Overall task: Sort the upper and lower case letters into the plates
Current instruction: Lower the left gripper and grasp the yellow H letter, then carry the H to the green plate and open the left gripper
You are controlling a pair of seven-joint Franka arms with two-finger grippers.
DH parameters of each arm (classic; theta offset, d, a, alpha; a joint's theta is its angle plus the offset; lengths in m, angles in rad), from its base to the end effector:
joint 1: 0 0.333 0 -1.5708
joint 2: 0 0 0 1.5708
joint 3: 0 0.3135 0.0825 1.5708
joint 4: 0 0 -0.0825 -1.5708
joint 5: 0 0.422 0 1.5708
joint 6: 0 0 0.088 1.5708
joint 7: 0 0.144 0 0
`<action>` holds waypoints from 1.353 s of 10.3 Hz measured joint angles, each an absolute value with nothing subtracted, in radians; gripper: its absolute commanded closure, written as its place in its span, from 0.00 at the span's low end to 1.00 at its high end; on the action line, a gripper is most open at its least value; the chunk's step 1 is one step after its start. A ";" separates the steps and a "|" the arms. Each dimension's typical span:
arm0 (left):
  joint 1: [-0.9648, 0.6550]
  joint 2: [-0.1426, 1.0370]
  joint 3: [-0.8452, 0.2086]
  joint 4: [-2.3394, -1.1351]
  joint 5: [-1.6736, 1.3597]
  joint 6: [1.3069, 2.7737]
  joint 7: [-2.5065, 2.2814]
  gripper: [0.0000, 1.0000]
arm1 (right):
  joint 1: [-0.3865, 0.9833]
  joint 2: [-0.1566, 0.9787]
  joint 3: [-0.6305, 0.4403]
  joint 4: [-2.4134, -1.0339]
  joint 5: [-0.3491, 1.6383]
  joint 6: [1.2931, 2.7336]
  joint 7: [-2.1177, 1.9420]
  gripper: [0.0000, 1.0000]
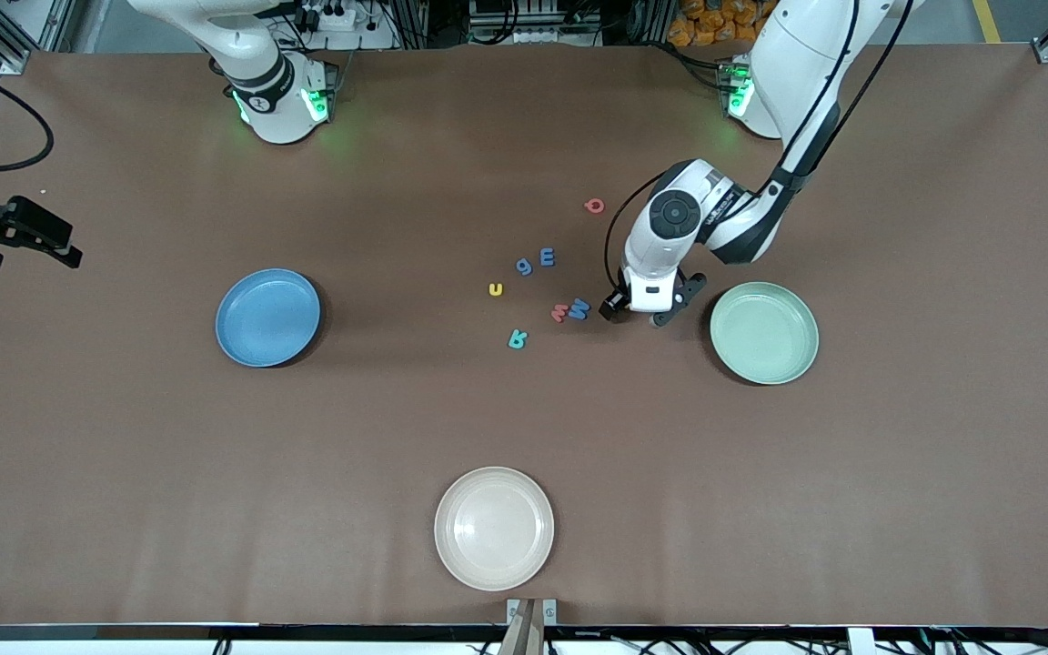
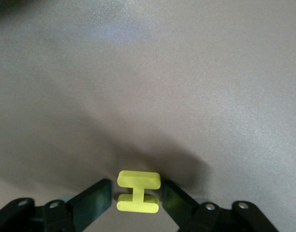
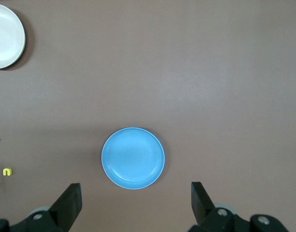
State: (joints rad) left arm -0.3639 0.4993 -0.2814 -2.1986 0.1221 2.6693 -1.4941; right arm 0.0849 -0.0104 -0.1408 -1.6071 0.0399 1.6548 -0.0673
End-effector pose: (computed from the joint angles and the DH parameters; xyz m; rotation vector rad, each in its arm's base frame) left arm 0.4435 -0.3536 0.0883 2.8765 1.1689 -0.1092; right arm 0.5988 -0.0284 0.5803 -3.1025 -0.0142 -0.0938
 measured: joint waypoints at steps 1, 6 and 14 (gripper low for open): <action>-0.364 0.499 -0.281 -2.198 0.122 2.669 -1.494 0.59 | 0.085 -0.010 -0.140 -1.608 0.040 1.655 -0.067 0.00; -0.362 0.500 -0.280 -2.195 0.122 2.669 -1.494 0.72 | 0.086 0.010 -0.116 -1.620 0.040 1.656 -0.068 0.00; -0.333 0.496 -0.269 -2.114 0.134 2.507 -1.477 0.81 | 0.106 0.018 -0.105 -1.627 0.040 1.644 -0.069 0.00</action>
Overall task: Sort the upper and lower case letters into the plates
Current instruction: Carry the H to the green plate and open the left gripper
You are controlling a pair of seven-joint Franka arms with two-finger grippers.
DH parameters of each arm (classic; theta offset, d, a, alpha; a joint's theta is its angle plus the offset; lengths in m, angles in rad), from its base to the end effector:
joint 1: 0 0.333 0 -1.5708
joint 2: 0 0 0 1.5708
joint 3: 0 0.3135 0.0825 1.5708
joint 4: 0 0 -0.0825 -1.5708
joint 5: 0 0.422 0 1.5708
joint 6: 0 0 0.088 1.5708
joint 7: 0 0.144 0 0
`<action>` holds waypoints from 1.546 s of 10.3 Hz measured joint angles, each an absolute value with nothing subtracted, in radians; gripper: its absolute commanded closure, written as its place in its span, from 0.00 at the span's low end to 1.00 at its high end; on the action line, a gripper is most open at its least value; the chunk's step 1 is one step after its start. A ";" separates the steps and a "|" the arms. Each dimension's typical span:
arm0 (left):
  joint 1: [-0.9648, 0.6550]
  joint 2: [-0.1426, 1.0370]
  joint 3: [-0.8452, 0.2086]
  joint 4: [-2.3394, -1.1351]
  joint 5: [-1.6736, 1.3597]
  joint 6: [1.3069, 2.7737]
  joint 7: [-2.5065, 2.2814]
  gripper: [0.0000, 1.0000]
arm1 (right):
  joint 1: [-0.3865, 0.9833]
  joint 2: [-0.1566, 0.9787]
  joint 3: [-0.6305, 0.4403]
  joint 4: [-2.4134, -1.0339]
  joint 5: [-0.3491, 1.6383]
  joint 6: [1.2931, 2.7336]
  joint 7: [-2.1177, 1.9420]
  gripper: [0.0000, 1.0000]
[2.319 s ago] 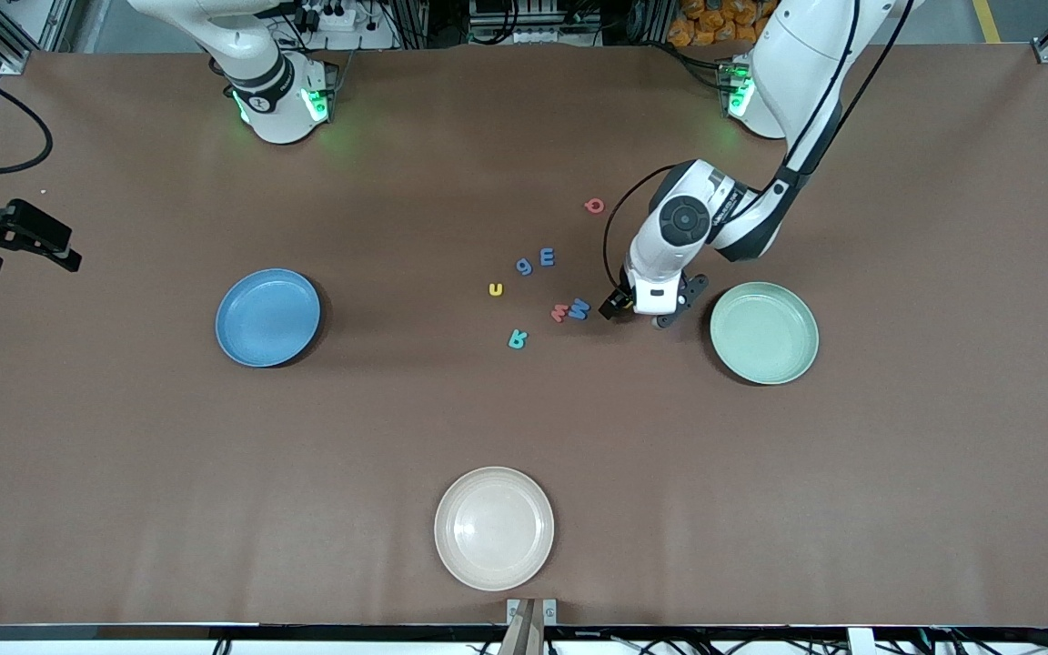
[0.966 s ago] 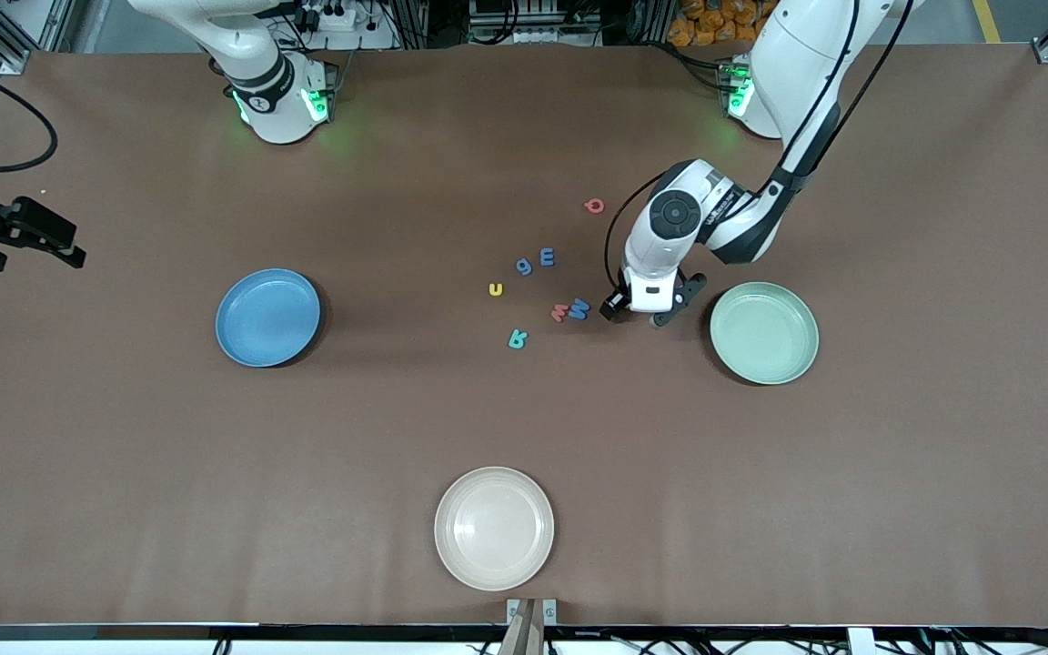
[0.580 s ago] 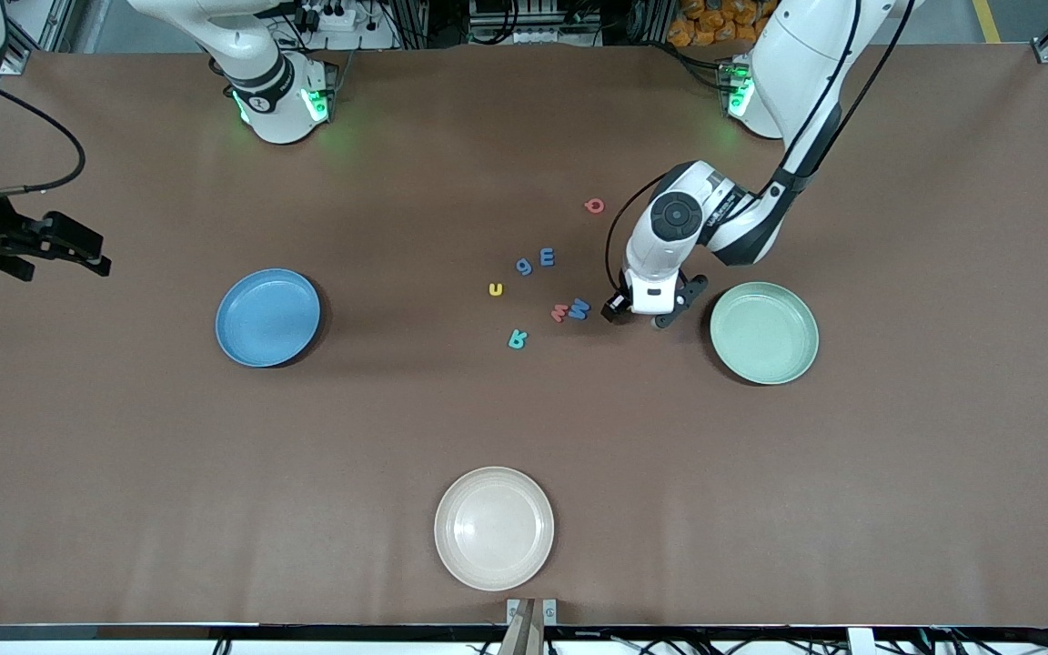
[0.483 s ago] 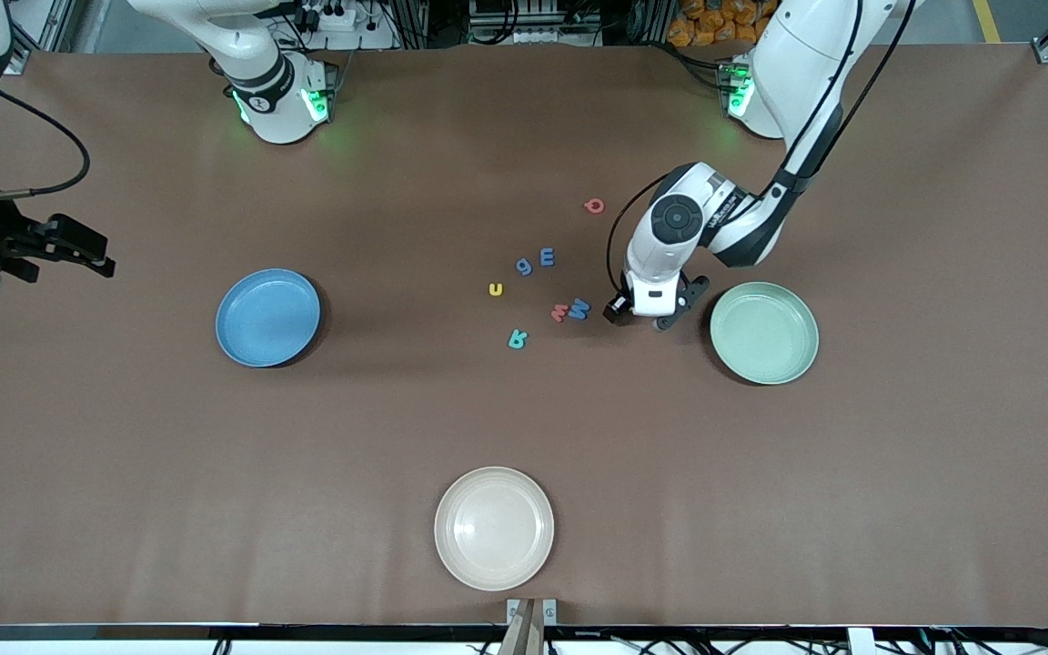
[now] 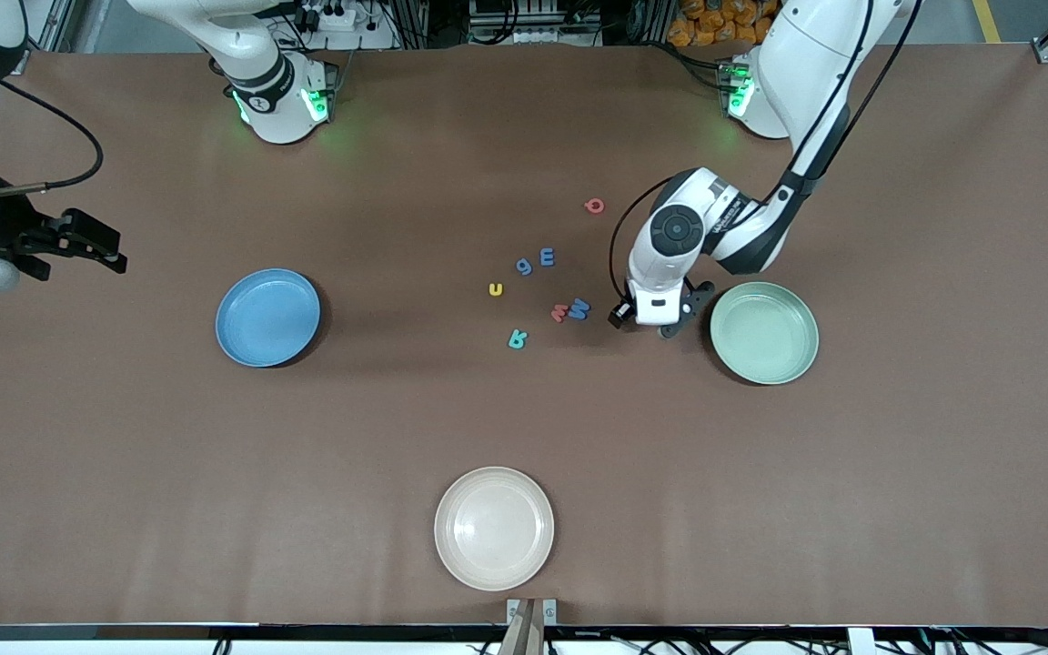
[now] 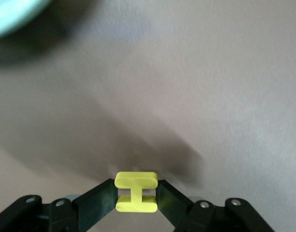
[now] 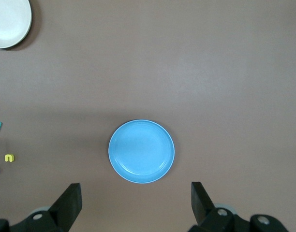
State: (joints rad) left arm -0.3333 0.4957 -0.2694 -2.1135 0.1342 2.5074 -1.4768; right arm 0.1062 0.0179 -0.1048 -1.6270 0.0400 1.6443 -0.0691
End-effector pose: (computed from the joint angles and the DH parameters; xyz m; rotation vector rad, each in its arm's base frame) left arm 0.4762 -0.3384 0.1061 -2.8605 -1.1899 0.1325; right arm 0.6029 0.0068 0.5521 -3.1018 -0.1048 -0.0012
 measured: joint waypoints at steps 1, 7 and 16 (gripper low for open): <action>-0.311 0.489 -0.269 -2.111 0.136 2.484 -1.437 0.81 | 0.105 0.019 -0.105 -1.628 0.040 1.640 -0.069 0.00; -0.141 0.391 -0.253 -2.106 0.136 2.328 -1.102 0.83 | 0.100 0.017 -0.108 -1.614 0.040 1.648 -0.106 0.00; -0.102 0.393 -0.213 -2.143 0.137 2.325 -0.880 0.00 | 0.100 -0.004 -0.110 -1.632 0.039 1.634 -0.110 0.00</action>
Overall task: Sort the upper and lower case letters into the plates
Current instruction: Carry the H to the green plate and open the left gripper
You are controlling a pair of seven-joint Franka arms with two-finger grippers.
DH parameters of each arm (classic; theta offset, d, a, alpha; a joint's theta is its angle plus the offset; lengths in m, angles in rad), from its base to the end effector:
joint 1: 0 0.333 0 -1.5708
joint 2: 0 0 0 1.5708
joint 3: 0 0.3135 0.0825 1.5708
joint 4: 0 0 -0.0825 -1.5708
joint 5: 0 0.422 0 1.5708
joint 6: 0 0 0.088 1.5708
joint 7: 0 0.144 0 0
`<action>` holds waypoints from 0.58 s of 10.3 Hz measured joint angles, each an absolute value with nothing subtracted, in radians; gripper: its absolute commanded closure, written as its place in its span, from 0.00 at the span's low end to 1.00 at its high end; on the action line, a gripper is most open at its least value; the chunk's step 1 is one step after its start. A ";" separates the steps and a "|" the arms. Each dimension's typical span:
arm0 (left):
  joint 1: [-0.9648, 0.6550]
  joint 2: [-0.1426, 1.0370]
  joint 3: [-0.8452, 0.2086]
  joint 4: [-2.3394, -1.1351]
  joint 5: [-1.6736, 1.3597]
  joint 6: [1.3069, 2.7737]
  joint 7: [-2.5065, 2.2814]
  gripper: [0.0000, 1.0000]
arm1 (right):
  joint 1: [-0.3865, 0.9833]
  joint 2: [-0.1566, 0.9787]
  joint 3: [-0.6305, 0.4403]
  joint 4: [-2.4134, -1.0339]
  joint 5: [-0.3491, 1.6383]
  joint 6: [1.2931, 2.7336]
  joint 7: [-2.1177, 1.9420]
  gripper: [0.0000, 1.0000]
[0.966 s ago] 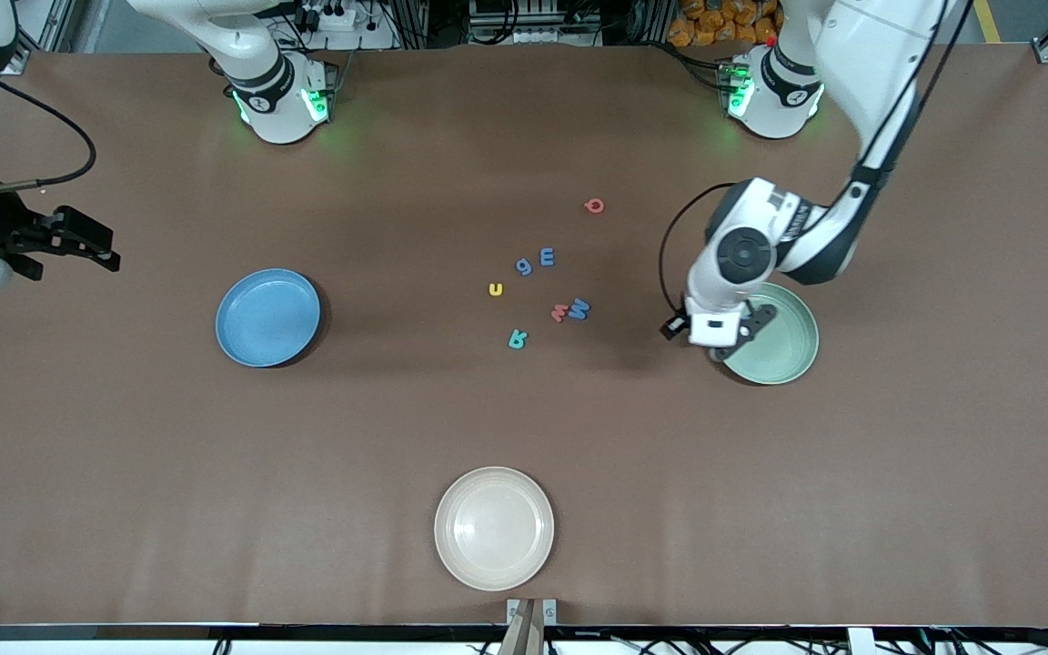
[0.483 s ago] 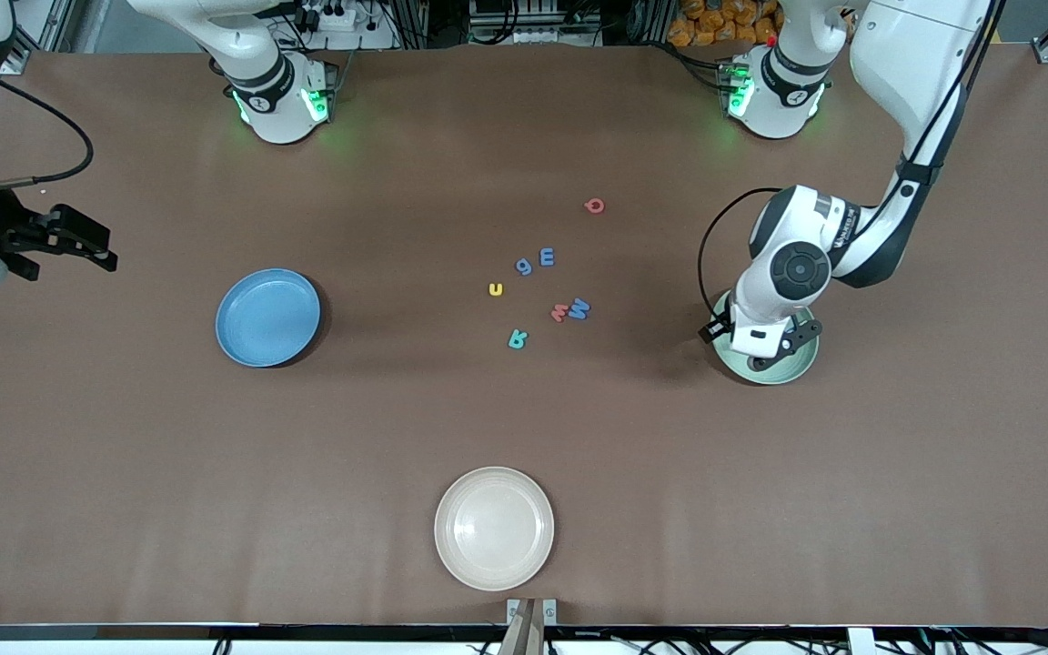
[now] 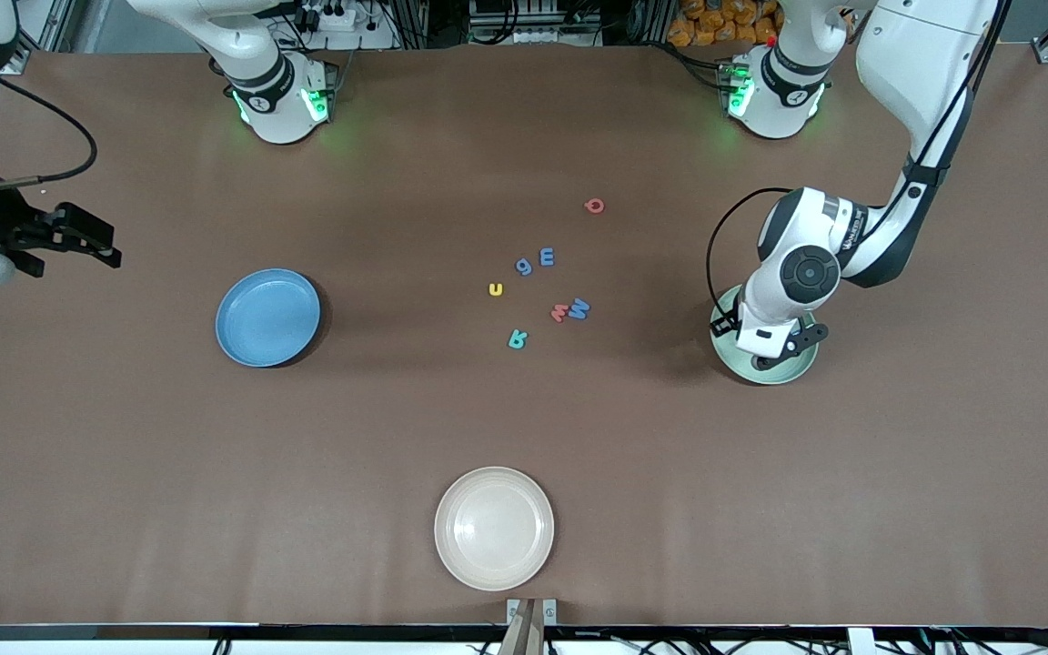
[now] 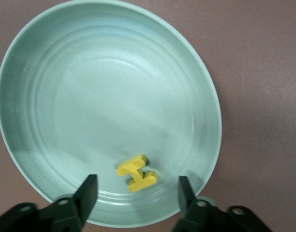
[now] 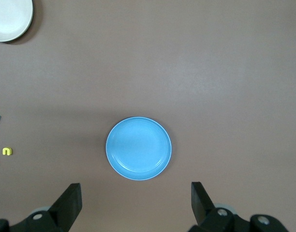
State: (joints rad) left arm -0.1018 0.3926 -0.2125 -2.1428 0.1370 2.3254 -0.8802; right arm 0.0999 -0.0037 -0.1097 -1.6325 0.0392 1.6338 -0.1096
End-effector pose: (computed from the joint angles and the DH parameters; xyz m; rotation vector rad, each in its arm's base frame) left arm 0.5346 -0.1747 0.1370 -2.9319 -0.7014 0.2398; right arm 0.5962 -0.0005 0.5612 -3.0987 -0.1511 -0.0114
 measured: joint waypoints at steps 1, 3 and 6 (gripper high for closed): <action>-0.102 0.393 -0.213 -2.143 0.137 2.325 -0.879 0.00 | 0.100 -0.013 -0.110 -1.633 0.039 1.630 -0.110 0.00; -0.112 0.392 -0.220 -2.140 0.136 2.328 -0.917 0.00 | 0.100 -0.024 -0.111 -1.633 0.039 1.627 -0.110 0.00; -0.213 0.393 -0.233 -2.105 0.062 2.331 -1.055 0.00 | 0.099 -0.027 -0.111 -1.633 0.039 1.621 -0.110 0.00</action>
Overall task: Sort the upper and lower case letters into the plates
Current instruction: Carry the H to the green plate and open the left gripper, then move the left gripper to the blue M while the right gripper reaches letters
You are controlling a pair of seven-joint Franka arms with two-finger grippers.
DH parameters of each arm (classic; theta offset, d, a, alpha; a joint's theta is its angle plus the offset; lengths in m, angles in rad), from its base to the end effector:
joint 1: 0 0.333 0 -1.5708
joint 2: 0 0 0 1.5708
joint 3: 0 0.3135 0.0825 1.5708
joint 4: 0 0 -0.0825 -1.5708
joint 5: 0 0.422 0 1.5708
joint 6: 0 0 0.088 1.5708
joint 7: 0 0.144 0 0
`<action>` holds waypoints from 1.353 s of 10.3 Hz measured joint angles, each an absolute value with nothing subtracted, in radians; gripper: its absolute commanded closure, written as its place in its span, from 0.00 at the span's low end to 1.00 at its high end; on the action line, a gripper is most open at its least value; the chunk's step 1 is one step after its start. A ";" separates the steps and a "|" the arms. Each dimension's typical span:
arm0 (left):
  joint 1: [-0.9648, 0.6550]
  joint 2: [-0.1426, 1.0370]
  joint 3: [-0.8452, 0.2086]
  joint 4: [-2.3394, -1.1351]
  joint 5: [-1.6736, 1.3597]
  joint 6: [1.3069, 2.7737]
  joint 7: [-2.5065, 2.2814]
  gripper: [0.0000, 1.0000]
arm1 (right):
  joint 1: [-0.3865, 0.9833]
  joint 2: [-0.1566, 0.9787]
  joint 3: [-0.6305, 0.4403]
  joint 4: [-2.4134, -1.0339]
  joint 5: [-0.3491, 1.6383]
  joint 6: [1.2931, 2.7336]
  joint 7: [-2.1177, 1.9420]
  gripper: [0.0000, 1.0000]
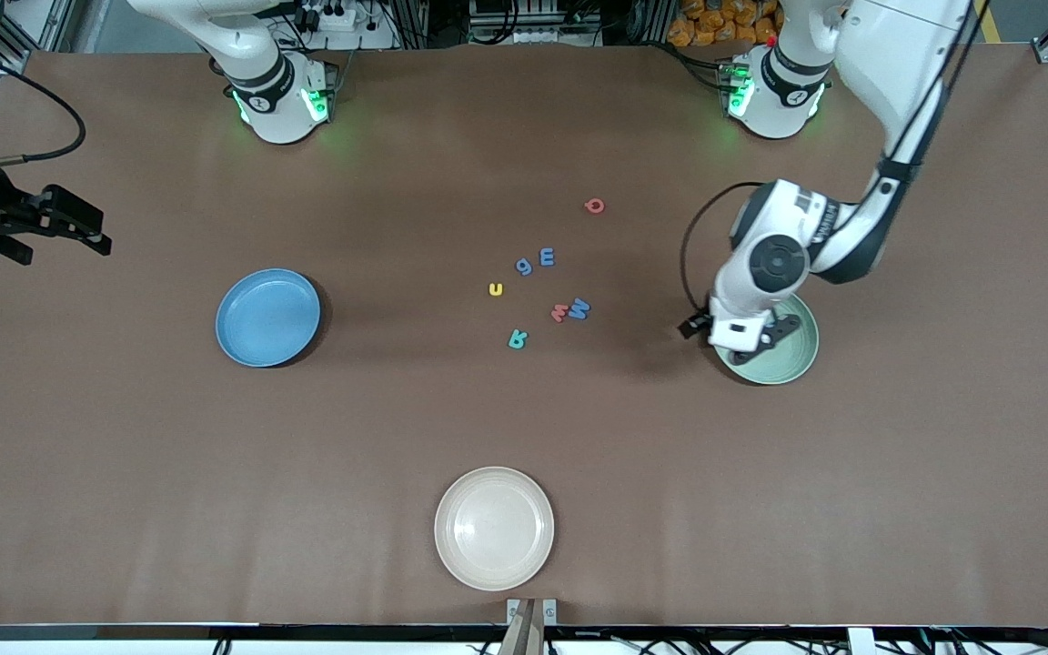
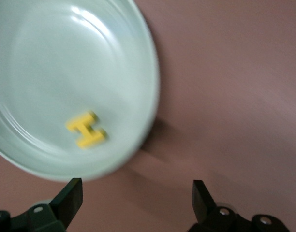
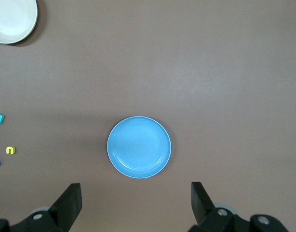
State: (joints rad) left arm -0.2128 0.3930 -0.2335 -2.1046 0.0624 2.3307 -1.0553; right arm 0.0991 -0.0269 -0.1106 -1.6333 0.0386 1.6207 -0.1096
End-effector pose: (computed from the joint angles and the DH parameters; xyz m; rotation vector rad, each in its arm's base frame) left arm 0.5222 -0.2535 0.1526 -2.9385 -0.8653 0.2238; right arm 0.5888 -0.0021 0.5733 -3.0973 -0.1495 -0.0258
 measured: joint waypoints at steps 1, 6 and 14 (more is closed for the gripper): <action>-0.245 0.394 -0.234 -2.091 0.027 2.331 -1.067 0.00 | 0.097 -0.028 -0.111 -1.633 0.038 1.616 -0.110 0.00; -0.450 0.491 -0.237 -1.920 -0.057 2.335 -1.388 0.00 | 0.096 -0.028 -0.109 -1.648 0.038 1.615 -0.110 0.00; -0.567 0.631 -0.228 -1.790 -0.058 2.337 -1.633 0.00 | 0.241 0.086 -0.020 -1.672 0.040 1.756 0.245 0.00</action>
State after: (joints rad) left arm -0.5667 0.6305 -0.2276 -1.7897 -0.0578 2.3370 -1.6335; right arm 0.2410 0.0858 -0.0202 -1.6724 0.0403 1.7563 0.2455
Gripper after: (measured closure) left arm 0.000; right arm 0.000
